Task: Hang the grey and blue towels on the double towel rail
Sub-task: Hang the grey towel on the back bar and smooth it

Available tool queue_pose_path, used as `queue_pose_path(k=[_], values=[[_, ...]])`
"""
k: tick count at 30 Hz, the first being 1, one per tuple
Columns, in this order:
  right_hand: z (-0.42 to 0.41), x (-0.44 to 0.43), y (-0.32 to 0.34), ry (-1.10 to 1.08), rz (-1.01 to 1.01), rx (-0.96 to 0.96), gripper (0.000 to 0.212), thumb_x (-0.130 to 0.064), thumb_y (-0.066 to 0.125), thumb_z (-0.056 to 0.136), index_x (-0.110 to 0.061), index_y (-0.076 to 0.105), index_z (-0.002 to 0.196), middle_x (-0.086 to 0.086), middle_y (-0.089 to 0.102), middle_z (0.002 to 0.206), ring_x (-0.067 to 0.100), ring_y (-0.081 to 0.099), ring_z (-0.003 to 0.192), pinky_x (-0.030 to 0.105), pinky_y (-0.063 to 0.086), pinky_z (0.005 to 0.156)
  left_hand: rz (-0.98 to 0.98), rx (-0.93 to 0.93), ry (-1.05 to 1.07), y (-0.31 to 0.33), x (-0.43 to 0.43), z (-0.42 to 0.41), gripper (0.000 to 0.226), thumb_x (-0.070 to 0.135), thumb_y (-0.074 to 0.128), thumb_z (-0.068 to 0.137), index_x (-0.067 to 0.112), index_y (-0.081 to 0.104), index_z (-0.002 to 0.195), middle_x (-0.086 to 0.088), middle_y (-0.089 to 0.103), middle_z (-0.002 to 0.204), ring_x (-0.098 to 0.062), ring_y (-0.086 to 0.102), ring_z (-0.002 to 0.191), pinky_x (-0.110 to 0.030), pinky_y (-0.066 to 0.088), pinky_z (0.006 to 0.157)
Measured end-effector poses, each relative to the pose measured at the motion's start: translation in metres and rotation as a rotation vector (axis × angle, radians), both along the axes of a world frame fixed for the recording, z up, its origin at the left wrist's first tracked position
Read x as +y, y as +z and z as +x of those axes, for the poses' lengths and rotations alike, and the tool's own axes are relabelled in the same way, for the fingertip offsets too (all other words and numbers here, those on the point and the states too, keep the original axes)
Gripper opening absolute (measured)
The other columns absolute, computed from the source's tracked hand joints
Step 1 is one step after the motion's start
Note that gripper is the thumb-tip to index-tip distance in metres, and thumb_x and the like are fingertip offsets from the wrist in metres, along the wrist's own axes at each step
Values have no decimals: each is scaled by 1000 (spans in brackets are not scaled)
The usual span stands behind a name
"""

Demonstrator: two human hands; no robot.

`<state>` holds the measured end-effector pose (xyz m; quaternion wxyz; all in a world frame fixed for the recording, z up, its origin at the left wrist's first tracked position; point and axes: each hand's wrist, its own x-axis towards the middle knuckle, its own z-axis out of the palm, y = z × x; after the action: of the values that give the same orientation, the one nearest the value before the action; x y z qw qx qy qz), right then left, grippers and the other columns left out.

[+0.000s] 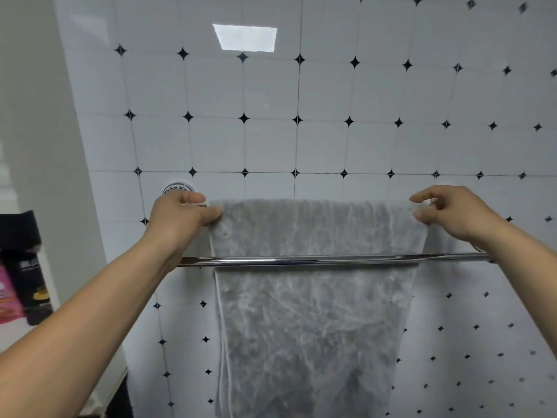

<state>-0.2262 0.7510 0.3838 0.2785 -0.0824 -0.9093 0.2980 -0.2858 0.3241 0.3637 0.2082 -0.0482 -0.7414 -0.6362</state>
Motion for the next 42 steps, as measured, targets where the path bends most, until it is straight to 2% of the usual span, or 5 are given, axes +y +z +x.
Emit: queue_pose_path(k=[6, 12, 25, 32, 42], values=[[4, 2, -3, 9, 100, -92, 44, -15, 77, 80, -27, 62, 119, -2, 56, 62, 16, 54, 70, 40, 41, 84, 129, -89, -18, 0, 15, -5, 48, 1, 82, 70, 11, 58, 110, -13, 61, 111, -28, 67, 94, -39, 56, 87], [7, 4, -2, -92, 202, -91, 37, -39, 74, 79, -37, 63, 115, -2, 64, 89, 22, 57, 92, 38, 43, 82, 310, -291, -166, 1, 7, 3, 18, 6, 54, 86, 14, 67, 77, 6, 52, 49, -11, 46, 44, -23, 44, 54], [-48, -126, 24, 339, 281, 96, 17, -36, 69, 83, -32, 72, 99, -13, 70, 96, 10, 62, 84, 31, 47, 84, 120, -319, -94, 21, 24, 5, 51, -4, 29, 88, 9, 77, 96, 1, 75, 72, -4, 49, 37, -20, 23, 40], [-77, -263, 22, 641, 314, 106, 18, -29, 64, 87, -29, 71, 104, -10, 66, 97, 11, 56, 89, 34, 48, 86, 52, -334, -18, 29, 22, 3, 11, 7, 70, 78, 8, 71, 90, -6, 65, 81, -11, 38, 42, -17, 23, 43], [-84, -250, 24, 670, 11, 123, 16, -15, 56, 91, -27, 59, 103, -11, 62, 75, 0, 55, 68, 12, 37, 59, 86, -187, 23, 30, 7, 4, 19, -4, 59, 78, 12, 69, 76, -6, 67, 67, -14, 41, 40, -11, 24, 36]])
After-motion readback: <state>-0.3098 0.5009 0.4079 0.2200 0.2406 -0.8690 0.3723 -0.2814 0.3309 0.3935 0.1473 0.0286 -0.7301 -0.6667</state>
